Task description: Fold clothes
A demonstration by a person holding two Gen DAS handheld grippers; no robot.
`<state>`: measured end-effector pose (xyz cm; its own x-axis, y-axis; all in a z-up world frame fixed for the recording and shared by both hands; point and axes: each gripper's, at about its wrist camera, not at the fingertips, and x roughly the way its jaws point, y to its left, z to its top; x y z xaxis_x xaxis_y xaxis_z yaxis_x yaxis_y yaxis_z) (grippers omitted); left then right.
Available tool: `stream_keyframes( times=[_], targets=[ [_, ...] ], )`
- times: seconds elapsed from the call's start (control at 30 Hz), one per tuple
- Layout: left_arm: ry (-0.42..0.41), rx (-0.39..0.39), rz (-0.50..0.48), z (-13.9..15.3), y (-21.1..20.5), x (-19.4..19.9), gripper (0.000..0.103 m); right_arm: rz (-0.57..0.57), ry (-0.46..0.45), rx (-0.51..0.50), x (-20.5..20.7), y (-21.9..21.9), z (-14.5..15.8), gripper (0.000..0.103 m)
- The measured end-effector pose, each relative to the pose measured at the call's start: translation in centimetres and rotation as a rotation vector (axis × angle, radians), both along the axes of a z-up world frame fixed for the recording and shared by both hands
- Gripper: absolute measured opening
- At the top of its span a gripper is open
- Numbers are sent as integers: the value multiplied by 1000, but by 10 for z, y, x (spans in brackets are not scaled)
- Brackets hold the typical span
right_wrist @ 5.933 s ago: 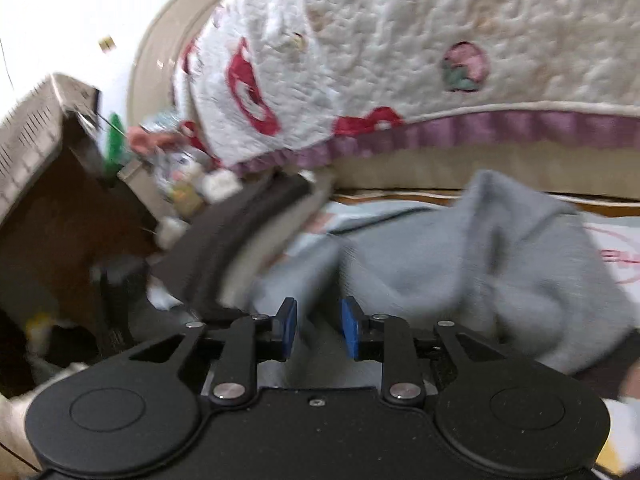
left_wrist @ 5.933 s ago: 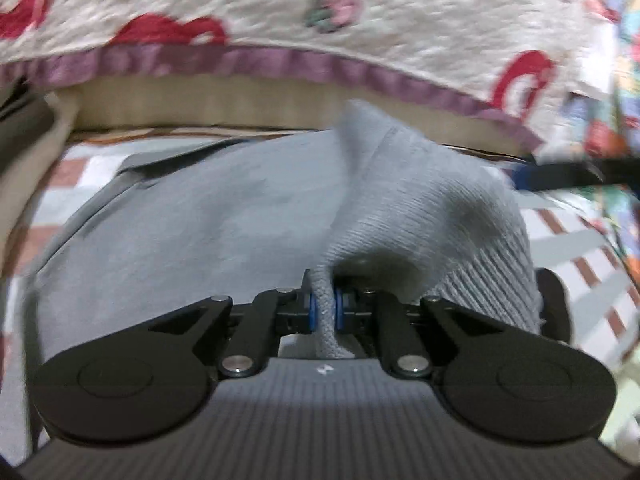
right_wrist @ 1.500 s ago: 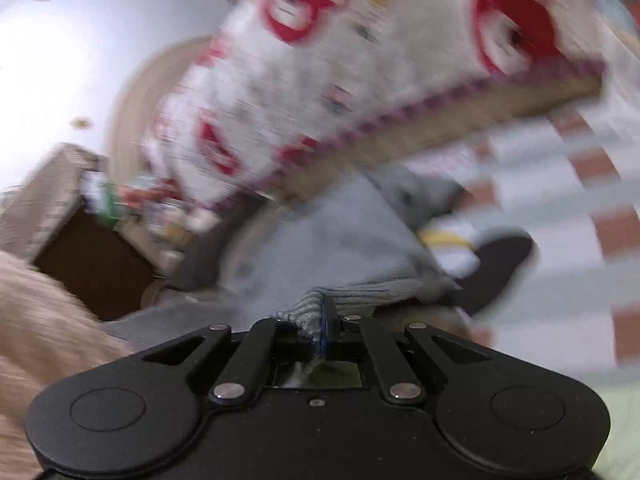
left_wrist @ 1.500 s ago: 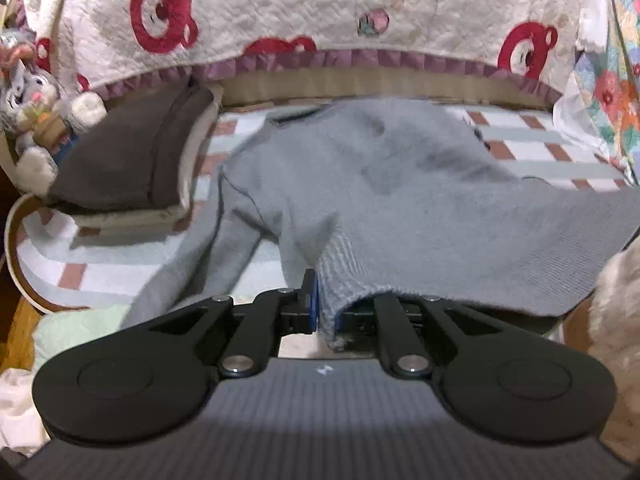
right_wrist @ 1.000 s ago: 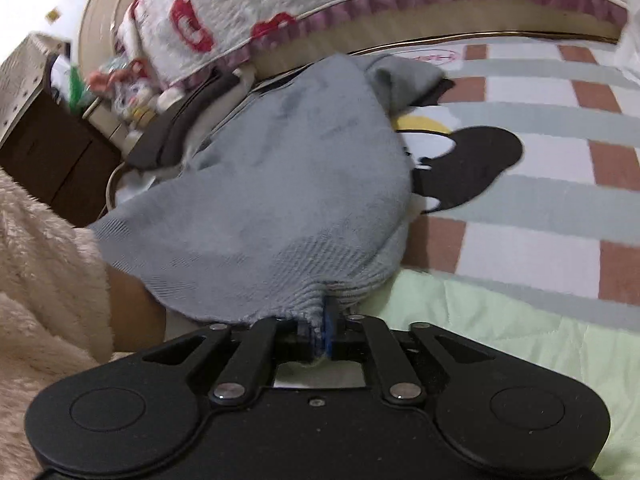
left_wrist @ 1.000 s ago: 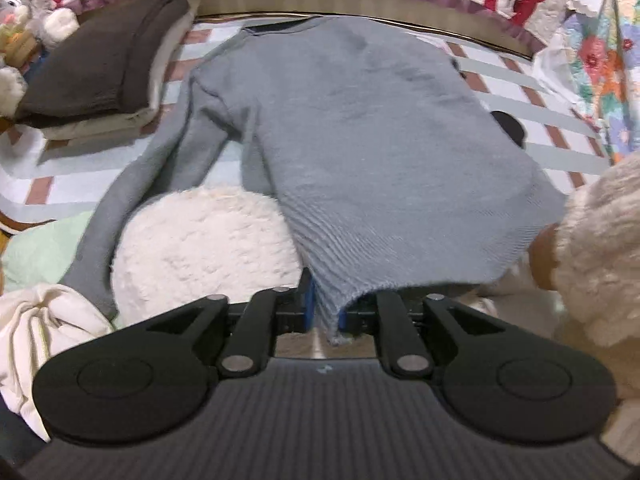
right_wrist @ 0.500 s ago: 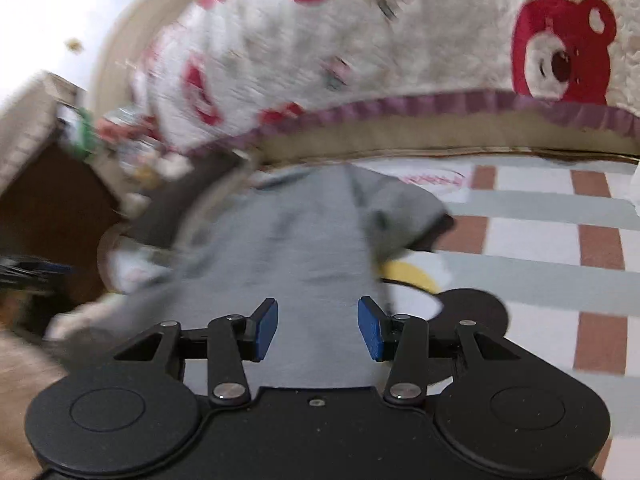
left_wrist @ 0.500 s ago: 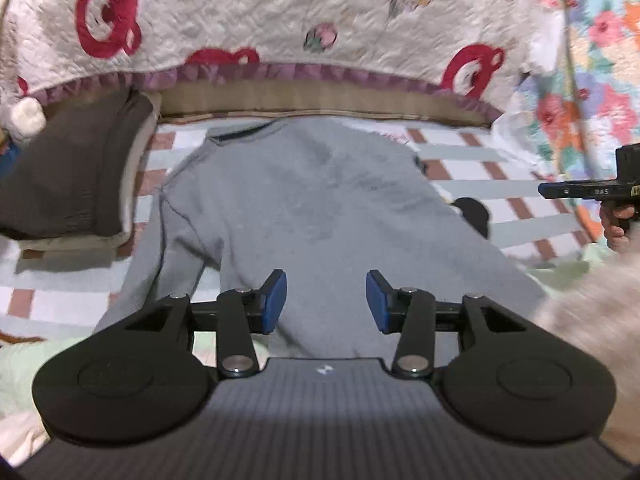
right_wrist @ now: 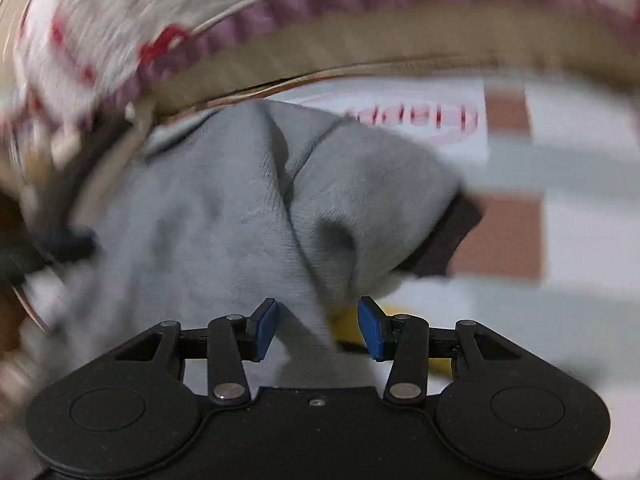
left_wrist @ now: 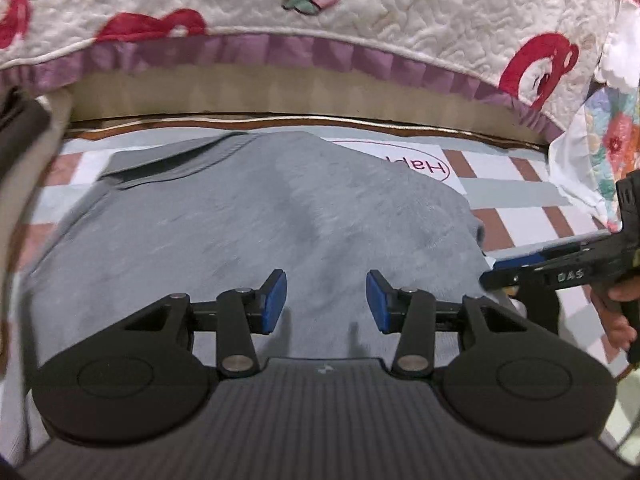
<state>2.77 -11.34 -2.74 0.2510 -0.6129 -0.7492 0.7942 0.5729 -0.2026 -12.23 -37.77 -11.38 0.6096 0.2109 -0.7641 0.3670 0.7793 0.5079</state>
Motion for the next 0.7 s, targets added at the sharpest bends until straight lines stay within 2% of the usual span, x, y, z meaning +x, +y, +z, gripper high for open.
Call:
stream_keyframes(
  times=[0.07, 0.17, 0.2, 0.23, 0.27, 0.3, 0.37, 0.43, 0.53, 0.63, 0.7],
  targets=[
    [17, -8, -13, -10, -8, 4, 43, -79, -26, 134, -4, -8, -10, 52],
    [52, -17, -39, -21, -17, 12, 43, -138, -32, 157, -3, -9, -19, 62],
    [62, -17, -48, -24, -21, 15, 43, -150, -32, 167, -2, -8, -23, 63],
    [71, -15, -53, -26, -25, 19, 43, -155, -39, 220, 0, -5, -28, 65],
    [80, -14, -58, -29, -30, 23, 43, -151, -57, 262, 0, -1, -31, 64],
    [97, -16, -60, -31, -34, 26, 43, -134, -87, 274, 1, 4, -31, 49],
    [150, -40, -71, -32, -40, 32, 43, -66, -199, 192, 0, 22, -19, 29],
    [201, -69, -83, -33, -42, 36, 40, -22, -306, 124, -4, 36, -8, 19],
    [268, -111, -106, -35, -36, 35, 40, 26, -329, -51, -2, 66, 2, 15],
    [347, -145, -117, -41, -32, 36, 40, 150, -329, -178, 3, 100, 12, 12],
    [359, -157, -105, -44, -30, 35, 39, 234, -314, -269, 8, 119, 16, 12]
  ],
)
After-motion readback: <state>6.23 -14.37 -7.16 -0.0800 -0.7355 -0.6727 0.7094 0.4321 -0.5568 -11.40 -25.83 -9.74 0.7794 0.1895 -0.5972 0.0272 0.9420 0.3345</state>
